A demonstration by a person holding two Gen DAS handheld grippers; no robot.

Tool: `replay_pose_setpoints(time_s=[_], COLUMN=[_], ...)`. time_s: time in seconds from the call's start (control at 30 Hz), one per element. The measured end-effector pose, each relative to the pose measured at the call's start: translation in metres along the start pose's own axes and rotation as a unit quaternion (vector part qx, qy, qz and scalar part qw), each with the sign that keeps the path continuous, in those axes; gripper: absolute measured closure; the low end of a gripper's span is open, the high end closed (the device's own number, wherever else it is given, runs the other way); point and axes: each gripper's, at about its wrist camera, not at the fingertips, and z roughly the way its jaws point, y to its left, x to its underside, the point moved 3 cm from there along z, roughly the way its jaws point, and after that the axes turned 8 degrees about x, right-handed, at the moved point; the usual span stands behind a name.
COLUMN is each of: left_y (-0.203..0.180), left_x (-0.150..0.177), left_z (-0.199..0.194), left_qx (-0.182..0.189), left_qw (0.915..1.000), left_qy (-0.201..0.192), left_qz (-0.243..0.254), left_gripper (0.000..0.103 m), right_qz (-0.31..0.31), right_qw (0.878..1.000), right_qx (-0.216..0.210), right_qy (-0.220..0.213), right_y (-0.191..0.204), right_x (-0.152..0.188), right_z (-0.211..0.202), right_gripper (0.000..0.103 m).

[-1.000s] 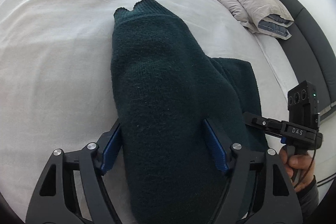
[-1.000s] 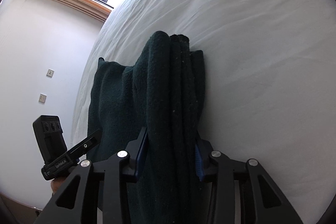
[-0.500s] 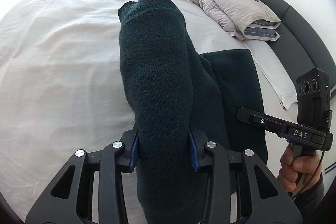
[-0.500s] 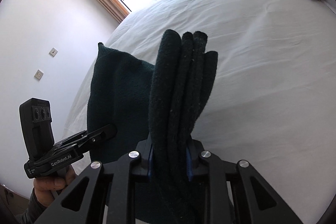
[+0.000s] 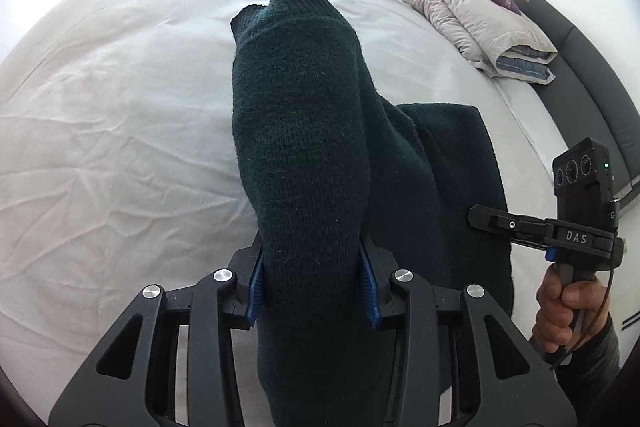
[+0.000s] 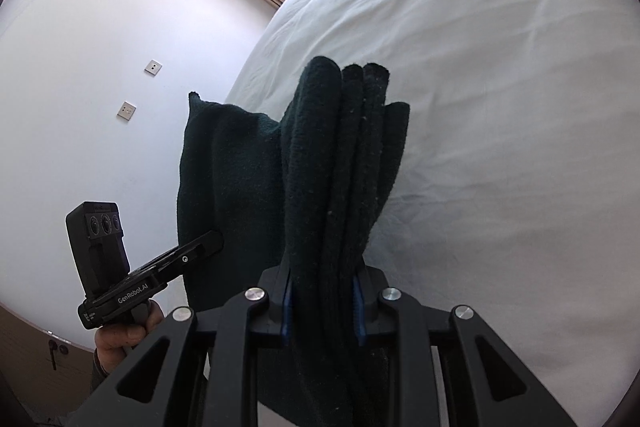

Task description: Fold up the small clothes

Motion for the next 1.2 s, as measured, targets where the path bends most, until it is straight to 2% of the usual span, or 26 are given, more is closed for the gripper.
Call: replay_pose_setpoints(time_s=[0.1,0.13,0.17,0.2,0.23,0.27,0.33,0.43,0.5,0.63,0.73,0.8,0.87,0.97,1.07,1.13,1.2], left_y=[0.002,0.003,0.006,0.01,0.015,0.019,0.029,0.035,0.033,0.018,0.002,-0.015,-0.022,-0.027,-0.019,-0.017,-0.019], left_x=[0.006,0.006,0.008,0.01,0.012,0.014,0.021,0.024,0.027,0.026,0.037,0.047,0.067,0.092,0.11,0.115,0.119], left_z=[0.004,0.008,0.012,0.016,0.021,0.024,0.023,0.016,0.0,-0.031,-0.053,-0.057,-0.067,-0.078,-0.071,-0.064,-0.059], left_qx=[-0.001,-0.012,-0.018,-0.014,-0.006,0.002,0.009,0.004,-0.015,-0.041,-0.053,-0.059,-0.062,-0.061,-0.057,-0.054,-0.061], left_qw=[0.9999,0.9999,0.9998,0.9997,0.9995,0.999,0.9982,0.9979,0.9973,0.9943,0.9923,0.9905,0.9898,0.9902,0.993,0.9942,0.9943], left_qy=[-0.01,-0.012,-0.012,-0.015,-0.019,-0.025,-0.032,-0.039,-0.057,-0.097,-0.111,-0.121,-0.123,-0.117,-0.099,-0.091,-0.083], left_qz=[-0.004,-0.001,-0.002,-0.011,-0.024,-0.037,-0.05,-0.052,-0.044,-0.016,0.015,0.028,0.037,0.044,0.029,0.018,0.025], left_gripper=[0.061,0.054,0.05,0.048,0.043,0.036,0.033,0.033,0.033,0.033,0.033,0.033,0.033,0.033,0.033,0.033,0.033], right_qz=[0.021,0.021,0.025,0.034,0.044,0.055,0.069,0.064,0.046,-0.033,-0.058,-0.069,-0.064,-0.051,-0.089,-0.102,-0.085], right_qw=[1.0,1.0,0.999,0.998,0.997,0.997,0.994,0.989,0.99,0.99,0.991,0.989,0.98,0.98,0.977,0.979,0.984], right_qx=[0.003,0.015,0.038,0.055,0.055,0.05,0.063,0.099,0.082,0.064,0.045,0.072,0.128,0.112,0.091,0.089,0.09], right_qy=[-0.005,-0.007,-0.008,-0.013,-0.021,-0.03,-0.052,-0.086,-0.104,-0.121,-0.111,-0.112,-0.14,-0.157,-0.17,-0.153,-0.127], right_y=[-0.02,-0.03,-0.038,-0.045,-0.051,-0.057,-0.054,-0.049,-0.033,0.015,0.04,0.045,0.038,0.028,0.043,0.049,0.041], right_x=[0.005,0.007,0.009,0.011,0.013,0.015,0.022,0.025,0.032,0.04,0.048,0.057,0.061,0.071,0.084,0.088,0.094], right_z=[0.0,-0.003,-0.004,-0.007,-0.011,-0.019,-0.028,-0.047,-0.057,-0.064,-0.053,-0.047,-0.053,-0.071,-0.079,-0.068,-0.053], right_gripper=[0.078,0.073,0.061,0.053,0.045,0.045,0.045,0.045,0.046,0.049,0.052,0.054,0.06,0.06,0.06,0.06,0.06])
